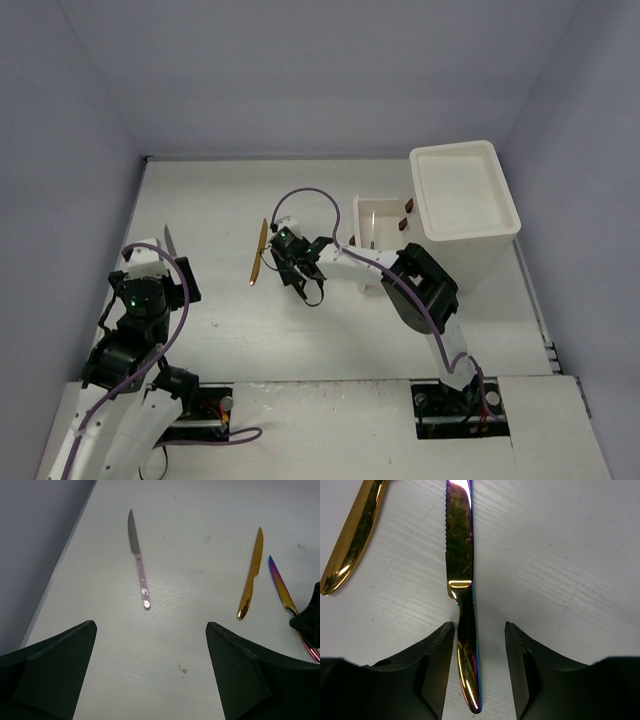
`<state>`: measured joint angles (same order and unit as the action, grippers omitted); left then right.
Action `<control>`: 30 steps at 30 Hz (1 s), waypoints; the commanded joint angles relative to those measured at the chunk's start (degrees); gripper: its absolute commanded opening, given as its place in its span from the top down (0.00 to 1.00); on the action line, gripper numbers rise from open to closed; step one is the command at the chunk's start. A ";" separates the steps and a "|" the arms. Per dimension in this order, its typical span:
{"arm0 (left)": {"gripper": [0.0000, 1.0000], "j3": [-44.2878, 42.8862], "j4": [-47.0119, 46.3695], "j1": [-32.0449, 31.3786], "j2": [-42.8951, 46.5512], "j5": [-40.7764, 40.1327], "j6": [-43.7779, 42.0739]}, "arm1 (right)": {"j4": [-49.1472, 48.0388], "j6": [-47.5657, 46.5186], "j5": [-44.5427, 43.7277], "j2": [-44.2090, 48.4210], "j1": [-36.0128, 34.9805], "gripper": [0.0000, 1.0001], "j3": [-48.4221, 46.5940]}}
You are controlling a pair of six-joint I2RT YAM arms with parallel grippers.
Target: Sort the eating utensils into containers
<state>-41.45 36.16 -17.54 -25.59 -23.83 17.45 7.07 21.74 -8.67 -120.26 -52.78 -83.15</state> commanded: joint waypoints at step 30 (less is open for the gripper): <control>0.11 -0.65 -2.85 0.49 -0.64 -0.07 0.92 | 3.74 -4.41 -4.33 11.06 1.00 1.00 -1.95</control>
<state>-41.45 36.16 -17.54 -25.61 -23.83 17.65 8.02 19.55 -8.60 -121.23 -52.16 -85.63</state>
